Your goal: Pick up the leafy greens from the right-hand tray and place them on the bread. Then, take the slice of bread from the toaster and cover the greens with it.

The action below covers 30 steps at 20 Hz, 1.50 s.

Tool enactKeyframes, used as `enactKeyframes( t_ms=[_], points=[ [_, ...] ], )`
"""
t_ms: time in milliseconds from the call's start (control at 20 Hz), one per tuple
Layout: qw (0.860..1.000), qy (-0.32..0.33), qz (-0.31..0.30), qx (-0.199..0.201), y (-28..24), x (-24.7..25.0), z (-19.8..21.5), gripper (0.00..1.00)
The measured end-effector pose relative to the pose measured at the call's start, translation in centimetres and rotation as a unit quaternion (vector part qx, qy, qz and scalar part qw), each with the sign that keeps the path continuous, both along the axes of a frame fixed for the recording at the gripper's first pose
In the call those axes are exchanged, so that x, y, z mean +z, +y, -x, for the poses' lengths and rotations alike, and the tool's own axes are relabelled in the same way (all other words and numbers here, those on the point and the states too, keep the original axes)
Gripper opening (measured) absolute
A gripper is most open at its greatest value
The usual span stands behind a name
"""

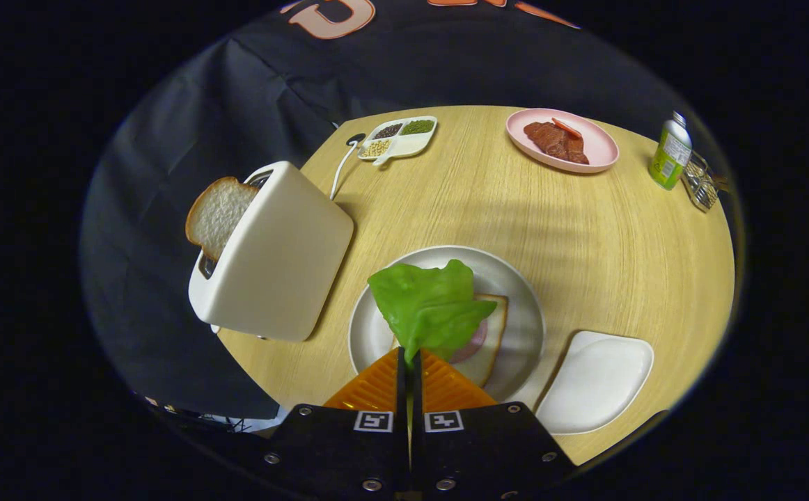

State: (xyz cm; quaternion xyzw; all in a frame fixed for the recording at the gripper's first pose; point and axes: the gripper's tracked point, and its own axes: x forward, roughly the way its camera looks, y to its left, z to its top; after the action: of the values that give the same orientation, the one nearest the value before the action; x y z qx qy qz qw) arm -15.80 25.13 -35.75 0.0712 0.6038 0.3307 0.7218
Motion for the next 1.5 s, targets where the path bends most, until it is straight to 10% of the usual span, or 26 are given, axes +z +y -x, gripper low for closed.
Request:
enactKeyframes(
  t_ms=[500,1500],
  points=[
    [0.994,-0.044,0.088,0.039,-1.9,-5.3,-1.7,0.08],
    [0.994,-0.110,0.001,0.002,6.0,10.7,-6.4,0.85]
  ],
)
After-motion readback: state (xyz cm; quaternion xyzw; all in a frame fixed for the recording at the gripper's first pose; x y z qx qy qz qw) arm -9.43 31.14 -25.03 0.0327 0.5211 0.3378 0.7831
